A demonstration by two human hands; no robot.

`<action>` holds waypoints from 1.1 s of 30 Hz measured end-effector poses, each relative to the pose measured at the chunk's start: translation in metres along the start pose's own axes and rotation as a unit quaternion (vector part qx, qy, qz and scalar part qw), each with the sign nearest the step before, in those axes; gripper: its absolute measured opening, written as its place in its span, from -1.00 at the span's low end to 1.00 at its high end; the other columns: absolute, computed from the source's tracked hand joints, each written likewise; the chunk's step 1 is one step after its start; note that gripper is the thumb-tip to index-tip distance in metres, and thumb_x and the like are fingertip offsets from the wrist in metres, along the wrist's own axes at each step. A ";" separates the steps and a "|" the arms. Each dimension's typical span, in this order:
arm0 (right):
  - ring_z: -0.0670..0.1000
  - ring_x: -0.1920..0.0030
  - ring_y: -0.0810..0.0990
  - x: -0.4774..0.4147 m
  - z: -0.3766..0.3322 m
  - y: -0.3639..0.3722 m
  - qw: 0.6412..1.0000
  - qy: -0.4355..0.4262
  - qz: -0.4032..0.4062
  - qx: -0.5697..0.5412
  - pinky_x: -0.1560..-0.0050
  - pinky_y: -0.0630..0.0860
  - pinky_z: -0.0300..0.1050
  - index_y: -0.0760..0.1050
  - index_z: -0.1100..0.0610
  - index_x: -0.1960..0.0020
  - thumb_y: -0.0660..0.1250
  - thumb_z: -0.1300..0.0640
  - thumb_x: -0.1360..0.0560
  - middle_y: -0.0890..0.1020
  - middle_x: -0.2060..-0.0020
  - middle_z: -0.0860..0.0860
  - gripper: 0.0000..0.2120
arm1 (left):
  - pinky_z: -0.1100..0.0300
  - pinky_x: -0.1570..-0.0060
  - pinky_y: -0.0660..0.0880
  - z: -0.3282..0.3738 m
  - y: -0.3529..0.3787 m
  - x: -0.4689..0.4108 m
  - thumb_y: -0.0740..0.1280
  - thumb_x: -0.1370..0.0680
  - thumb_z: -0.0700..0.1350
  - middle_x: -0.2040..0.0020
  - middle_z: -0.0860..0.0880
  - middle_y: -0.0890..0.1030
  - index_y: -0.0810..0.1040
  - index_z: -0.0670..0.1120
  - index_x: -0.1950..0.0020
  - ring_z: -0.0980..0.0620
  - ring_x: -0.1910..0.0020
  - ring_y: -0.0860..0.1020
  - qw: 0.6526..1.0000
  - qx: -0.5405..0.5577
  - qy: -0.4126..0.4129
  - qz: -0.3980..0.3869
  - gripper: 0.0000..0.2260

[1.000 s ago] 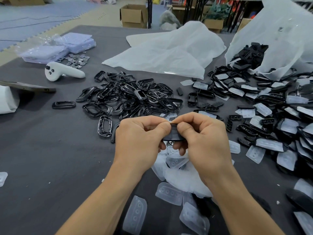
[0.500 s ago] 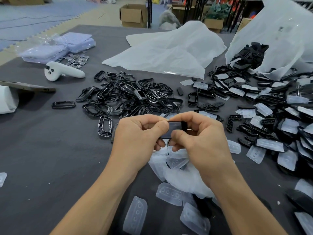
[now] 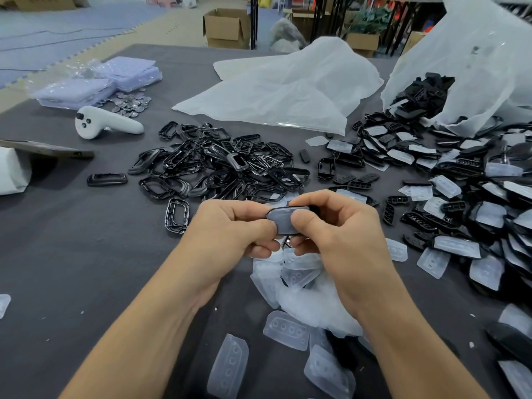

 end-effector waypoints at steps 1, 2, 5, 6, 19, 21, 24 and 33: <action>0.02 0.40 0.61 0.000 0.000 0.000 1.000 -0.002 0.002 0.004 0.35 0.59 -0.19 0.70 0.04 0.14 0.42 0.37 -0.52 0.71 0.29 0.09 -0.76 | 0.31 0.38 0.56 0.000 -0.001 0.000 0.41 -0.52 -0.37 0.37 -0.10 0.65 0.77 -0.16 0.13 0.12 0.45 0.59 1.000 0.008 0.000 0.007 -0.83; 0.02 0.40 0.62 0.000 0.000 0.000 1.000 -0.002 0.004 0.008 0.36 0.58 -0.19 0.69 0.04 0.15 0.41 0.38 -0.53 0.71 0.30 0.08 -0.75 | 0.31 0.41 0.55 0.000 -0.002 -0.001 0.41 -0.51 -0.39 0.39 -0.11 0.64 0.76 -0.20 0.14 0.11 0.47 0.59 1.000 0.018 0.002 0.015 -0.84; 0.02 0.43 0.62 0.001 0.002 0.000 1.000 0.002 0.008 0.012 0.40 0.57 -0.20 0.68 0.04 0.17 0.39 0.40 -0.54 0.70 0.33 0.06 -0.71 | 0.33 0.49 0.47 0.000 -0.003 -0.001 0.40 -0.48 -0.43 0.43 -0.11 0.62 0.74 -0.25 0.16 0.10 0.53 0.55 0.999 0.024 0.008 0.036 -0.85; 0.02 0.43 0.62 0.001 0.003 0.000 1.000 0.002 0.011 0.013 0.41 0.57 -0.20 0.67 0.05 0.17 0.38 0.41 -0.55 0.69 0.34 0.06 -0.70 | 0.33 0.49 0.47 0.000 -0.003 -0.002 0.39 -0.47 -0.44 0.43 -0.11 0.61 0.74 -0.25 0.17 0.10 0.53 0.54 0.999 0.021 0.011 0.039 -0.84; 0.01 0.46 0.61 0.003 0.000 0.000 0.998 -0.022 0.025 0.059 0.45 0.52 -0.17 0.66 0.04 0.25 0.39 0.32 -0.51 0.66 0.40 0.06 -0.75 | 0.33 0.51 0.39 0.011 -0.003 -0.001 0.50 -0.52 -0.21 0.42 0.03 0.66 0.75 0.05 0.26 0.10 0.54 0.50 0.987 -0.064 0.120 0.089 -0.79; 0.02 0.48 0.61 0.002 0.001 0.000 0.997 -0.019 0.029 0.069 0.49 0.49 -0.16 0.65 0.05 0.25 0.42 0.30 -0.52 0.66 0.42 0.06 -0.77 | 0.34 0.52 0.37 0.014 -0.003 0.001 0.51 -0.51 -0.20 0.44 0.03 0.64 0.74 0.07 0.27 0.11 0.55 0.50 0.983 -0.075 0.136 0.096 -0.79; 0.04 0.49 0.61 0.001 0.004 -0.002 0.998 -0.004 0.032 0.058 0.52 0.48 -0.17 0.66 0.06 0.22 0.42 0.32 -0.55 0.67 0.40 0.07 -0.76 | 0.31 0.52 0.38 0.015 -0.001 0.001 0.51 -0.51 -0.19 0.43 0.04 0.64 0.74 0.08 0.27 0.11 0.55 0.51 0.982 -0.076 0.142 0.101 -0.79; 0.07 0.40 0.65 0.000 0.008 0.000 0.999 0.027 -0.025 0.015 0.32 0.63 -0.14 0.67 0.09 0.02 0.36 0.47 -0.50 0.67 0.38 0.07 -0.69 | 0.25 0.46 0.42 -0.001 0.003 -0.006 0.47 -0.53 -0.09 0.39 -0.02 0.61 0.75 0.01 0.24 0.06 0.46 0.51 0.994 0.000 0.087 0.067 -0.85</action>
Point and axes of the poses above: each hand's wrist, its own x-axis away from the middle knuckle, its own y-axis out of the palm, z = x × y, the point moved 10 cm from there along -x, towards the middle knuckle
